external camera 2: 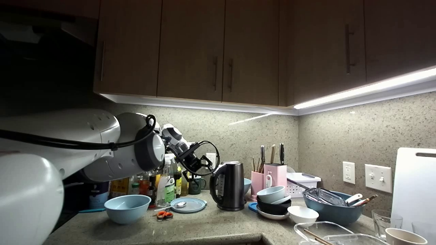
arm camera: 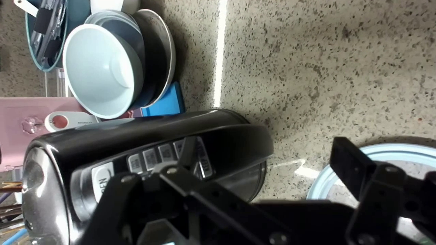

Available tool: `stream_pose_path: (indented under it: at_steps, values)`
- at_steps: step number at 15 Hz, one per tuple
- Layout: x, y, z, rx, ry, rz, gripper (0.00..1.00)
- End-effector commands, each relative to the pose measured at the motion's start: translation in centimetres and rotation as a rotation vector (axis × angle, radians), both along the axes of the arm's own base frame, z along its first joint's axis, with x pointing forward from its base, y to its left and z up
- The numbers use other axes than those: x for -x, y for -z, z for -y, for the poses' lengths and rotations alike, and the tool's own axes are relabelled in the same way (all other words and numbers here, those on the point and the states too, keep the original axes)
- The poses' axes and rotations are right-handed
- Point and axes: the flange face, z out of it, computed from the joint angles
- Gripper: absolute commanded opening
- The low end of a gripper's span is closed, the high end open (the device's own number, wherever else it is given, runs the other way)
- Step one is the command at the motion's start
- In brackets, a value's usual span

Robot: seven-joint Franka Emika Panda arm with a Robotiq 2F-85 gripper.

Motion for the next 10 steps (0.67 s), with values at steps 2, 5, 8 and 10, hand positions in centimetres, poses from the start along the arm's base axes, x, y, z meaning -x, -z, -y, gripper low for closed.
stream_pose_path:
  at_steps: [2, 5, 8, 10]
  values:
    - [-0.67, 0.05, 0.35, 0.010, -0.028, 0.037, 1.00]
    - [-0.73, 0.06, 0.31, 0.012, -0.033, 0.042, 1.00]
    - [-0.78, 0.29, 0.64, 0.012, -0.026, 0.036, 1.00]
    - [-1.00, 0.63, 1.07, 0.028, -0.034, 0.037, 1.00]
